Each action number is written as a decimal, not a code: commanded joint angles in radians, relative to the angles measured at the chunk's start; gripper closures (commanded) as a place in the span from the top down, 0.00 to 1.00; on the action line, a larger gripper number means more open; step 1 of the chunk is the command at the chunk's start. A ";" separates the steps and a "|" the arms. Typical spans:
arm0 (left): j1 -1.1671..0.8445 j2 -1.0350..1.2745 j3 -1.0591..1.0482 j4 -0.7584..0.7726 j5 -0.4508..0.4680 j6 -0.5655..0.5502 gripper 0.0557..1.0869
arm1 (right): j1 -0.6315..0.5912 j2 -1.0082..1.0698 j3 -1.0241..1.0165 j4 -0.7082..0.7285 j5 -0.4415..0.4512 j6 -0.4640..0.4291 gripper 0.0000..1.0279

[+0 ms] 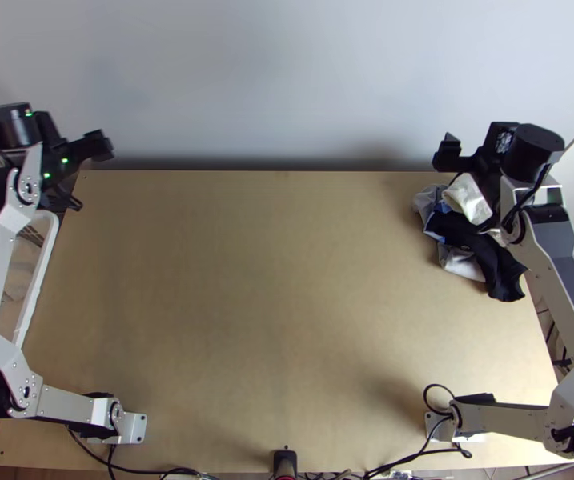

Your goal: Fold the t-shirt

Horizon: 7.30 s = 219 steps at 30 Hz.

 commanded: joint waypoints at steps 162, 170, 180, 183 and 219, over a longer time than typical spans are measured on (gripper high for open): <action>-0.488 0.045 -0.031 -0.155 0.141 -0.206 0.04 | -0.034 -0.419 -0.593 0.203 0.002 -0.052 0.96; -0.742 0.140 0.019 -0.155 0.132 -0.175 0.04 | -0.028 -0.419 -0.646 0.220 0.002 -0.037 0.96; -0.953 0.367 0.146 -0.114 0.135 -0.198 0.04 | -0.042 -0.427 -0.731 0.220 0.002 0.002 0.96; -1.015 0.425 0.207 -0.114 0.144 -0.209 0.04 | -0.087 -0.432 -0.752 0.238 0.002 0.002 0.96; -1.217 0.873 0.566 0.445 0.405 -0.631 0.04 | -0.384 -0.527 -0.766 0.332 -0.018 0.036 0.96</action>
